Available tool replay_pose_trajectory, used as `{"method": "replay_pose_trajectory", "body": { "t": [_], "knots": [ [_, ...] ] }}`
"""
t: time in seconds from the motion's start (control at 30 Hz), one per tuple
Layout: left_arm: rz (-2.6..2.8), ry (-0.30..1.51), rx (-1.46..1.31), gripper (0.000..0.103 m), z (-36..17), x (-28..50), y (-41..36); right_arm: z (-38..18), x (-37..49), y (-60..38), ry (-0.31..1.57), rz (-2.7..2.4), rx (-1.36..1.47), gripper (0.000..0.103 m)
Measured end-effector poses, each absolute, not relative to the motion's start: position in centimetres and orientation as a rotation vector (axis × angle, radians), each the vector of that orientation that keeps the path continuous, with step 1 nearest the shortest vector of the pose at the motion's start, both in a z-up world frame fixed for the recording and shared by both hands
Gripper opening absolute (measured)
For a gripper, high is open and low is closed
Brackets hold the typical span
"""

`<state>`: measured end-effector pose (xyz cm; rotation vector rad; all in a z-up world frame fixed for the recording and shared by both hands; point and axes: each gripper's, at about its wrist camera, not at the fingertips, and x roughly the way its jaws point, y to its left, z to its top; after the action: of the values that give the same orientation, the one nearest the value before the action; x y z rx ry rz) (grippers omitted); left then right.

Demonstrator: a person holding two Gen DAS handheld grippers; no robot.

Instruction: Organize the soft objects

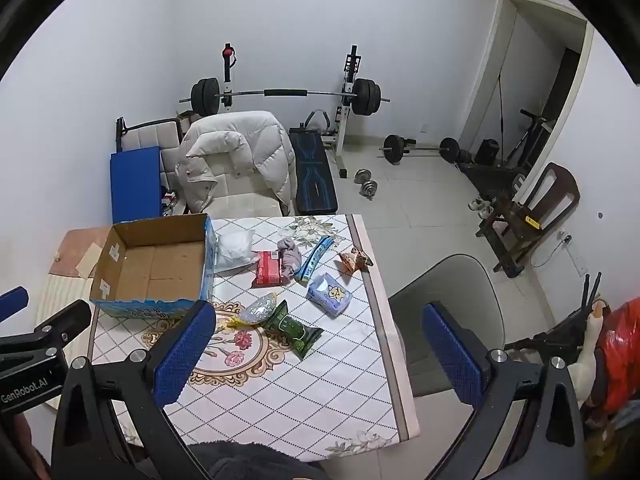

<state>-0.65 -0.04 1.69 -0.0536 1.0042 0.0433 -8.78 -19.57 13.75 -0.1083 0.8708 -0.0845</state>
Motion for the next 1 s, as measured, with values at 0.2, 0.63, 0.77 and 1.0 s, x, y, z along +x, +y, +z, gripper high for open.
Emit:
{"method": "replay_pose_trajectory", "body": {
  "t": [0.2, 0.63, 0.77, 1.0],
  "knots": [
    [0.045, 1.006, -0.055, 0.103, 1.7, -1.0, -0.1, 13.9, -9.6, -19.5, 0.864, -0.073, -0.114, 0.103],
    [0.047, 1.002, -0.057, 0.103, 1.8, -1.2, 0.0, 14.0, -10.1, -18.9, 0.866, -0.062, -0.125, 0.103],
    [0.047, 1.001, -0.056, 0.103, 1.8, -1.3, 0.0, 14.1, -10.2, -18.9, 0.865, -0.063, -0.124, 0.103],
    [0.046, 0.994, -0.059, 0.103, 2.0, -1.8, -0.5, 14.3, -10.2, -18.9, 0.86, -0.067, -0.125, 0.103]
  ]
}}
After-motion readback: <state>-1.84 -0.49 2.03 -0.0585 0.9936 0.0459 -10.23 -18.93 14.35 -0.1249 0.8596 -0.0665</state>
